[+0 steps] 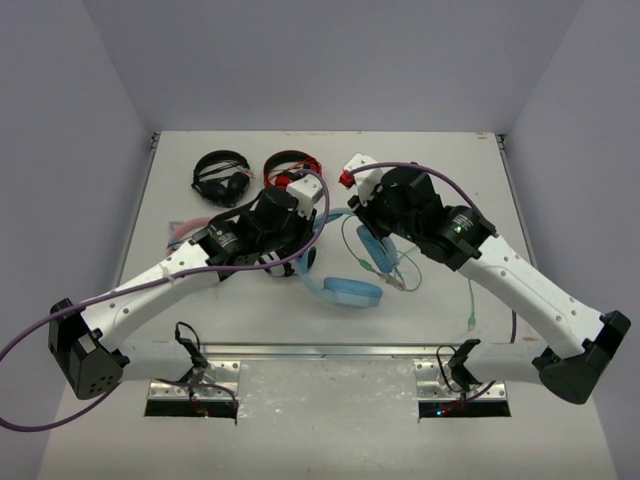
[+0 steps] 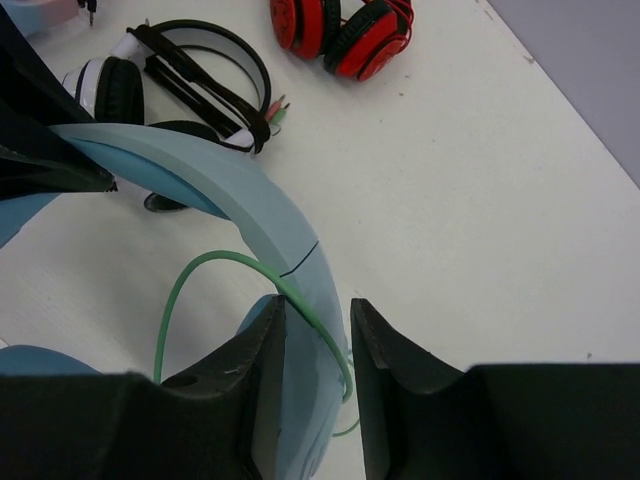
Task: Wrap the headphones
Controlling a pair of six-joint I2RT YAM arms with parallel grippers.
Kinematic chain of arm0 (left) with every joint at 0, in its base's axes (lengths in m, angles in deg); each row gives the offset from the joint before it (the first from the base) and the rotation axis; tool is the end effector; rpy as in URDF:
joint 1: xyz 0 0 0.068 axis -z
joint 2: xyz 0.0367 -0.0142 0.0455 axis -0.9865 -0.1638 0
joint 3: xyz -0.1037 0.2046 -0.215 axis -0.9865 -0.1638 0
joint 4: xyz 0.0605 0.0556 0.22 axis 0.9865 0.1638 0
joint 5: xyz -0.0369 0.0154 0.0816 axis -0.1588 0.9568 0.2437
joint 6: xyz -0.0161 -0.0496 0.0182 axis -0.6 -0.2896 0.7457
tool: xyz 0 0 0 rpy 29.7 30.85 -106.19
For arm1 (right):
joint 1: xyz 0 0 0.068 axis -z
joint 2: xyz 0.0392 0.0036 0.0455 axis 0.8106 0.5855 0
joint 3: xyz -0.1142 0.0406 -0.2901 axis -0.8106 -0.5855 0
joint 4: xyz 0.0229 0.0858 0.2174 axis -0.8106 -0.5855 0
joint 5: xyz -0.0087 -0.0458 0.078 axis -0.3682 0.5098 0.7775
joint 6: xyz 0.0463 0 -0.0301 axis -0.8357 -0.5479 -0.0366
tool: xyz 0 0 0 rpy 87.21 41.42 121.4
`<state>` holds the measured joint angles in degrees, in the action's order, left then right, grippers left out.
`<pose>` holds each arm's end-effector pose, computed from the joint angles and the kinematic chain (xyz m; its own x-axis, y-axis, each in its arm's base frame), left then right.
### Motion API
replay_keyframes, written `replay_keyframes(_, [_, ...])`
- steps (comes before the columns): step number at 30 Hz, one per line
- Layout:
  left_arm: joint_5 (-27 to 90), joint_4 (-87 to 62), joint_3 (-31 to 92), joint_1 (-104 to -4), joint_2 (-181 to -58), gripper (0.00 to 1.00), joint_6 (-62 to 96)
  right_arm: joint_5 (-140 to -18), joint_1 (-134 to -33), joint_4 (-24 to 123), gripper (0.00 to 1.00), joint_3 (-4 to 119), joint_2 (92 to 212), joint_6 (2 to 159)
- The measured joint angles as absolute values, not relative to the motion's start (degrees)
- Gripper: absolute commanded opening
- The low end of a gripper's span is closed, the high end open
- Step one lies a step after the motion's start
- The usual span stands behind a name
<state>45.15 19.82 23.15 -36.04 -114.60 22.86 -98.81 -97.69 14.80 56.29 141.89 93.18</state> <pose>0.1647 -0.1570 0.3768 -0.4778 0.3239 -0.8166 0.5967 0.8019 -0.0311 0.1693 0.1500 0.4176 -0.3263 -0.4443 -0.8343 -0.5791 0.7916 -0.1951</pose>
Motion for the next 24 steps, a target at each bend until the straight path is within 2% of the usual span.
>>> replay_keyframes(2, [45.33, 19.84, 23.13, -36.04, -114.60, 0.00, 22.88, -98.33, -97.32, 14.87, 0.32, 56.16, 141.91, 93.03])
replay_keyframes(6, [46.31, 19.88, 22.69, -36.04, -114.19, 0.00, 22.80, -96.45, -95.00, 15.54, 0.50, 55.17, 141.58, 91.34])
replay_keyframes(10, [48.80, 22.27, 22.17, -36.11, -112.24, 0.00, 22.78, -94.22, -87.92, 15.56, 0.57, 53.51, 138.94, 88.35])
replay_keyframes(14, [49.17, 26.13, 22.14, -36.04, -109.07, 0.00, 22.86, -92.32, -78.17, 15.67, 0.59, 53.36, 135.77, 84.02])
replay_keyframes(19, [49.70, 26.68, 22.14, -36.04, -107.19, 0.00, 21.64, -85.80, -73.16, 16.75, 0.58, 52.99, 133.23, 80.13])
replay_keyframes(20, [50.03, 26.90, 22.19, -36.04, -107.06, 0.00, 21.16, -84.30, -72.60, 17.12, 0.61, 52.77, 133.28, 79.91])
replay_keyframes(22, [51.27, 27.88, 22.71, -36.04, -107.04, 0.00, 19.72, -79.55, -72.22, 18.52, 0.76, 51.02, 133.30, 79.96])
replay_keyframes(24, [53.24, 30.31, 24.44, -36.04, -107.11, 0.01, 18.19, -72.80, -72.25, 20.40, 0.78, 47.04, 132.58, 80.79])
